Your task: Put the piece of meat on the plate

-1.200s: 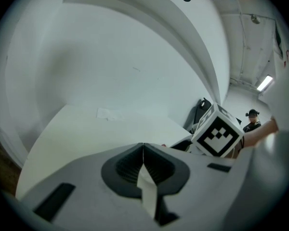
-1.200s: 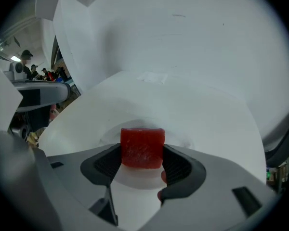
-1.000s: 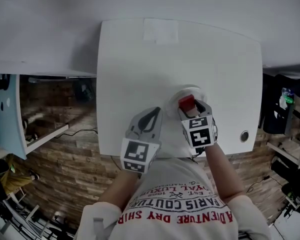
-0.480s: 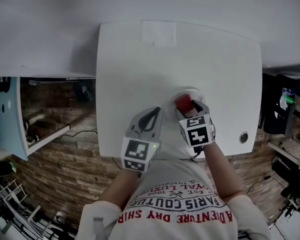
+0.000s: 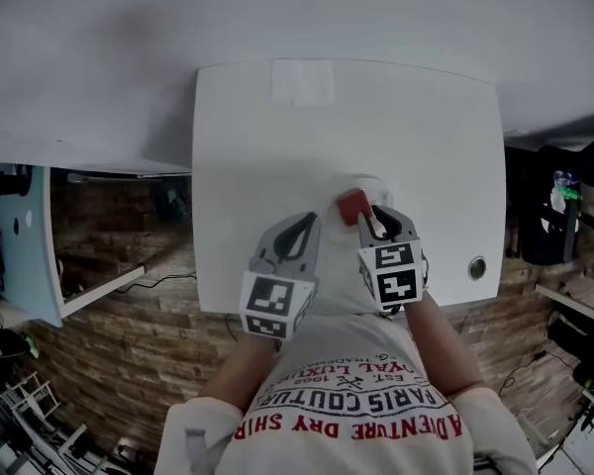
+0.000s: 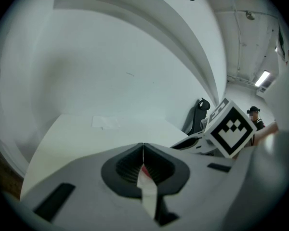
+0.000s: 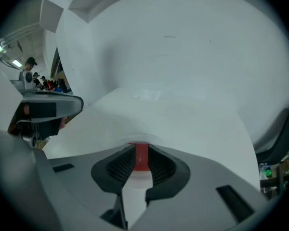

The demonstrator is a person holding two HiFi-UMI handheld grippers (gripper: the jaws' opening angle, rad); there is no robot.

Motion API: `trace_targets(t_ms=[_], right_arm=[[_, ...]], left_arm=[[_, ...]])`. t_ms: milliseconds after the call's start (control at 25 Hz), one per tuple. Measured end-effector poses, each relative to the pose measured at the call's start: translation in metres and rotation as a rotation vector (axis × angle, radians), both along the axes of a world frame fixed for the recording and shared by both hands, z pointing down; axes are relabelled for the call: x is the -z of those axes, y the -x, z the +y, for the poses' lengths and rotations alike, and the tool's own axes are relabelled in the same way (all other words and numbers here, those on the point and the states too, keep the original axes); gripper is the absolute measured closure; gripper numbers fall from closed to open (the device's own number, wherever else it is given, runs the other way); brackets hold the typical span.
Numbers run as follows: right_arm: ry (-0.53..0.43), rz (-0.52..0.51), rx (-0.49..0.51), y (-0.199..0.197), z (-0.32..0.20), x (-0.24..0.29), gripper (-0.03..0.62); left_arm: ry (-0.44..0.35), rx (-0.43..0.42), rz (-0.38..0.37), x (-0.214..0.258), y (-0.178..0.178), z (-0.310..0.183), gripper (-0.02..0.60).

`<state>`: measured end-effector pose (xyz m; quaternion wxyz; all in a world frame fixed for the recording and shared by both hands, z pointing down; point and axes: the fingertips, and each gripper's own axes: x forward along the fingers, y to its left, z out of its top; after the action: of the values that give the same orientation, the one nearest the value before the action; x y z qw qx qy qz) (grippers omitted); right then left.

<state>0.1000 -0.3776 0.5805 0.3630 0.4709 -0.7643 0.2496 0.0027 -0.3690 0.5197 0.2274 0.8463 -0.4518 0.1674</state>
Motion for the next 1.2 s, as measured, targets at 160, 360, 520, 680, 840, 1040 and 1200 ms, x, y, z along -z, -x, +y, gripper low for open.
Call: trace_targets(t_ms=[160,360,520,680,840,1040,1200], right_arm=[[-0.028,-0.027,-0.016,-0.01,0.007,0.017,0.563],[-0.162,-0.134,-0.031,-0.014,0.011,0.063,0.582],[-0.358,-0.201,-0.025,-0.017,0.013,0.118,0.582],[-0.494,-0.234,-0.026,-0.02,0.022,0.163,0.582],[-0.574,-0.259,-0.015,-0.022,0.032,0.193,0.582],[-0.657,-0.252,0.003,-0.025,0.044,0.216,0.582],[-0.686,-0.271,-0.001,-0.025,0.05,0.224,0.582]], left_arm=[[-0.033,-0.008,0.007,0.015,-0.012,0.009,0.574],[-0.096,-0.014,0.006,0.041,-0.024,0.019,0.574],[-0.176,0.0,0.001,0.07,-0.025,0.02,0.574],[-0.263,0.017,0.013,0.106,-0.024,0.02,0.574],[-0.339,0.016,0.024,0.136,-0.028,0.023,0.574],[-0.379,0.015,0.029,0.154,-0.032,0.031,0.574],[-0.393,0.019,0.028,0.158,-0.031,0.037,0.574]])
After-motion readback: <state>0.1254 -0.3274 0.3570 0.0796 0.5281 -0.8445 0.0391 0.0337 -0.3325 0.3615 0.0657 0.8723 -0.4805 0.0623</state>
